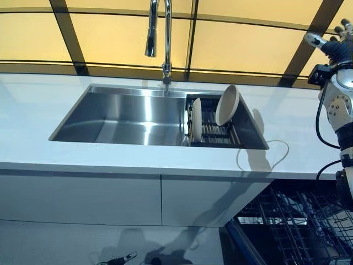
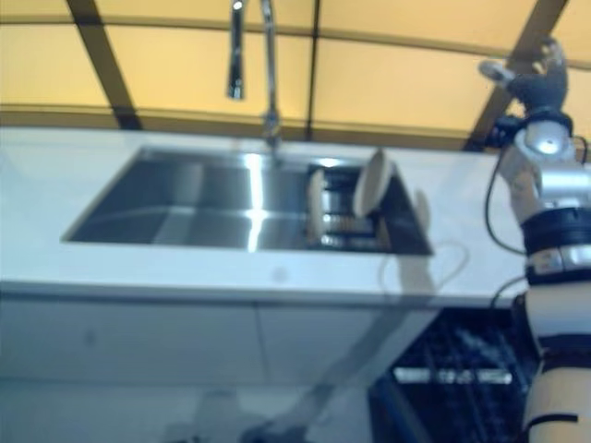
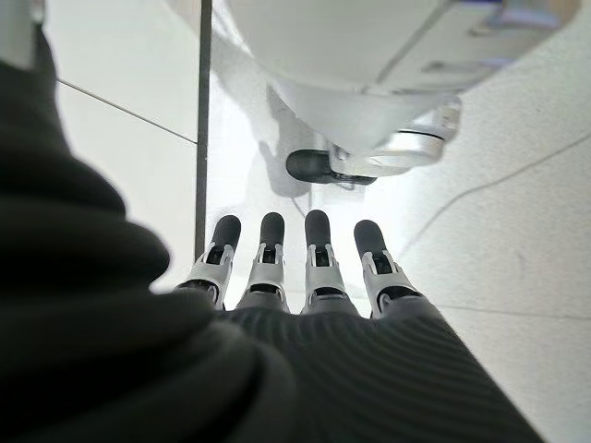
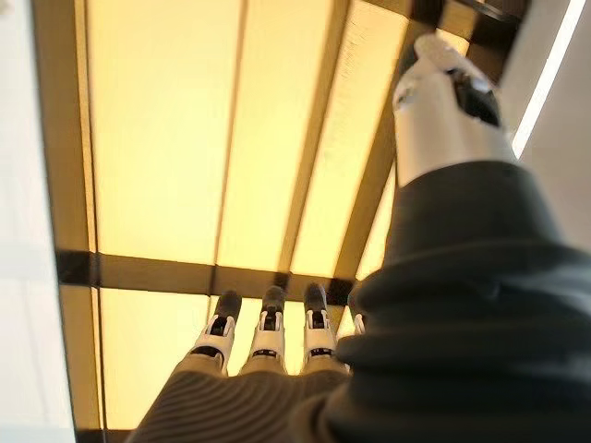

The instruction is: Take plates into dishwasher

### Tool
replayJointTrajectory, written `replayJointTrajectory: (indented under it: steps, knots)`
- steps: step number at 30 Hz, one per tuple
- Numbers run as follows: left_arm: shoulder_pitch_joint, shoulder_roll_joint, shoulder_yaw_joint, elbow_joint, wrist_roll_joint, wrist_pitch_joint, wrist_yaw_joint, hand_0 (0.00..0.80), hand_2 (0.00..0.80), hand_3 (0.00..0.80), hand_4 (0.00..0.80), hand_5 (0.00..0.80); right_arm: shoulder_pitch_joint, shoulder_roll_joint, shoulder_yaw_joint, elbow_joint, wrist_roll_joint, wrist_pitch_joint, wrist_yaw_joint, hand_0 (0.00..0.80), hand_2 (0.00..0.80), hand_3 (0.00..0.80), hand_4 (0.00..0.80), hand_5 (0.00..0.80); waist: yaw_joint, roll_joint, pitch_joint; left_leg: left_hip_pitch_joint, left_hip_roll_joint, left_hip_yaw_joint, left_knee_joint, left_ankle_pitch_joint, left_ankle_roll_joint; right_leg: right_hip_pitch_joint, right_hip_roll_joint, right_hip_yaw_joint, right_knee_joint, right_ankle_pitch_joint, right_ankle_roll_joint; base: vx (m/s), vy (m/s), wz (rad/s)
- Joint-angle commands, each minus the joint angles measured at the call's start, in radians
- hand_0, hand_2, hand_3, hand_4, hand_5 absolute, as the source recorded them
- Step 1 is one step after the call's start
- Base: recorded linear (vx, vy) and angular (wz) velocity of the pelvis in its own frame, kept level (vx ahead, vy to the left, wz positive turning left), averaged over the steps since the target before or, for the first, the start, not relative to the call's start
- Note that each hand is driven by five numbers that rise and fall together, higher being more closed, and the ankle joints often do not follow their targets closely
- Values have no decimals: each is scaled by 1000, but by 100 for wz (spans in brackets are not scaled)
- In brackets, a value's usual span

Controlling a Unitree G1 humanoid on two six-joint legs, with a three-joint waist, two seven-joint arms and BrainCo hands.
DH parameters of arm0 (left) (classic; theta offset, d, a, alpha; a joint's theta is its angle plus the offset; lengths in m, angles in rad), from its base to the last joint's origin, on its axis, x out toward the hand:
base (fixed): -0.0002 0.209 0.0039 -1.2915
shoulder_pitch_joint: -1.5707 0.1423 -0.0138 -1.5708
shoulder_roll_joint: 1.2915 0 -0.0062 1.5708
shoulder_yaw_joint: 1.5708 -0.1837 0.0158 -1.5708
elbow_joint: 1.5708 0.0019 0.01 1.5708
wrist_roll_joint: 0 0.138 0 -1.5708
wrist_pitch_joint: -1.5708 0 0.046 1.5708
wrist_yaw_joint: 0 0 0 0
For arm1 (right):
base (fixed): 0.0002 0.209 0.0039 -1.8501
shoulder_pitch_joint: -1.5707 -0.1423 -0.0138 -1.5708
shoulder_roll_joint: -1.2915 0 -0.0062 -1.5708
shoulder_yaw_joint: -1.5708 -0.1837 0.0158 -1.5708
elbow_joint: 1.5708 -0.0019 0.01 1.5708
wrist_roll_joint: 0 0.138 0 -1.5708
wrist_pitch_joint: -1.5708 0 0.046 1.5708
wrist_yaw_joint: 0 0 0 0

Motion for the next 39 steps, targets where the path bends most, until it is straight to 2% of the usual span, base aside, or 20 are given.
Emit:
replayJointTrajectory:
  steps: [1, 3, 4, 10, 17, 20, 25, 35, 39]
  knots:
    - [-11, 58, -24, 17, -55, -18, 27, 0, 0, 0, 0, 0, -140, -22, 78, -9, -94, -20, -29, 0, 0, 0, 0, 0, 16, -28, 46, 30, 64, 57, 54, -33, -44, -97, -131, 10, 152, 125, 71, -12, -144, -25]
    - [-17, 58, 7, 9, -80, -8, 37, 0, 0, 0, 0, 0, -145, 2, 64, -5, -103, -17, -47, 0, 0, 0, 0, 0, 20, -20, 58, 39, 93, 77, 41, -28, -51, -76, -122, 3, 107, 95, 70, 0, -183, -27]
    - [-20, 48, 19, 5, -101, -4, 59, 0, 0, 0, 0, 0, -149, -8, 68, -4, -114, 10, -63, 0, 0, 0, 0, 0, 29, -28, 50, 29, 104, 79, 28, -17, -60, -56, -111, -7, 44, 99, 76, 24, -197, -22]
    - [5, 22, 8, 28, -29, -16, 35, 0, 0, 0, 0, 0, -210, -46, 108, 92, -127, 20, -88, 0, 0, 0, 0, 0, 59, -43, 32, 7, 111, 54, -4, -4, -88, 7, -86, -52, -83, 120, 71, 88, -109, 4]
    - [32, 17, -14, 40, 9, -18, 26, 0, 0, 0, 0, 0, -246, -29, 138, 115, -113, 47, -128, 0, 0, 0, 0, 0, 74, -41, 27, -18, 108, 46, -4, 0, -101, 7, -86, -67, -98, 116, 70, 81, -12, 11]
    - [43, 19, -21, 40, 16, -22, 25, 0, 0, 0, 0, 0, -279, -29, 168, 127, -112, 117, -113, 0, 0, 0, 0, 0, 75, -38, 37, -33, 106, 42, -4, 3, -106, -7, -88, -70, -98, 118, 72, 59, 17, 2]
    - [46, 29, -33, 35, 22, -37, 16, 0, 0, 0, 0, 0, -363, -39, 246, 152, -135, 180, -117, 0, 0, 0, 0, 0, 77, -41, 64, -59, 104, 42, -4, 9, -108, -35, -92, -70, -98, 127, 77, -13, 4, 1]
    - [39, 26, -30, 29, -2, -54, 49, 0, 0, 0, 0, 0, -487, -7, 371, 157, -148, 287, -59, 0, 0, 0, 0, 0, 82, -55, 93, -85, 100, 31, -4, 10, -108, -62, -95, -69, -98, 133, 78, -11, 14, 1]
    - [32, 26, -34, 14, -9, -76, 84, 0, 0, 0, 0, 0, -504, 17, 393, 172, -193, 327, -81, 0, 0, 0, 0, 0, 92, -61, 108, -97, 100, 26, -4, 13, -106, -71, -93, -72, -98, 135, 76, -3, -1, 1]
